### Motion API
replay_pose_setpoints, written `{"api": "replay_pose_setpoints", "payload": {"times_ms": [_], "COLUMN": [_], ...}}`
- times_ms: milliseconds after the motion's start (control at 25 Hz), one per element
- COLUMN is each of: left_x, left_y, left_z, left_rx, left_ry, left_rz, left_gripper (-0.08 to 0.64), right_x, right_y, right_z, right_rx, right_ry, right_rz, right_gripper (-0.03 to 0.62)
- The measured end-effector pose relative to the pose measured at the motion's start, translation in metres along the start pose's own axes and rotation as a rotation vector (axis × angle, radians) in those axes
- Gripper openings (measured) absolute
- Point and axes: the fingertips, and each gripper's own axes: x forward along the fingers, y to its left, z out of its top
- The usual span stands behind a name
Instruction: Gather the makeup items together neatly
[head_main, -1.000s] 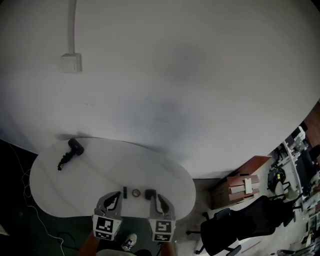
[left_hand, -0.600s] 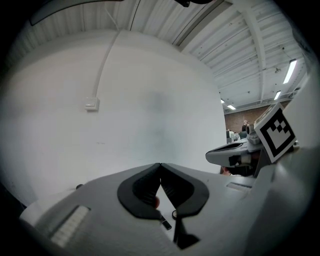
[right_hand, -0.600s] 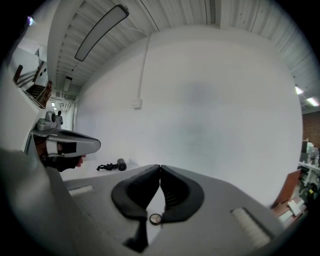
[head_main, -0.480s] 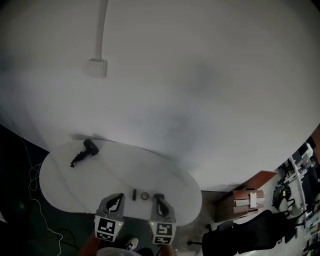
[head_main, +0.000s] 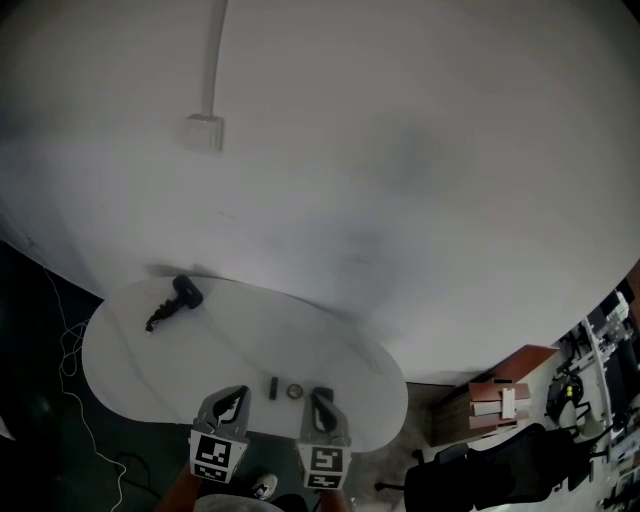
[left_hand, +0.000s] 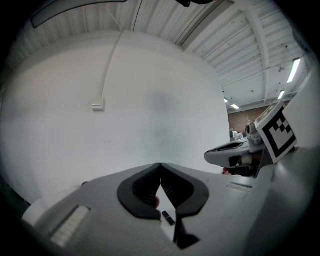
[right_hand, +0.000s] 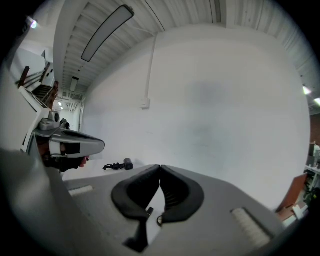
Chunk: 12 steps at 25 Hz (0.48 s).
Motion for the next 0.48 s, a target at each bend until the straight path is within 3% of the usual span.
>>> {"api": "replay_pose_setpoints", "payload": {"times_ms": [480], "left_x": [0.0041], "left_y": [-0.0023], "left_z": [-0.0033], "left_rx": [-0.005], "left_ry": [0.004], "left_rz": [-0.013], "left_gripper": [0.011], "right_x": [0.0010], "right_y": [-0.0064], "right_z": [-0.0042], "right_rx": [0.000], "right_ry": [0.003], "right_rz": [-0.014], "right_gripper": [0.006]}}
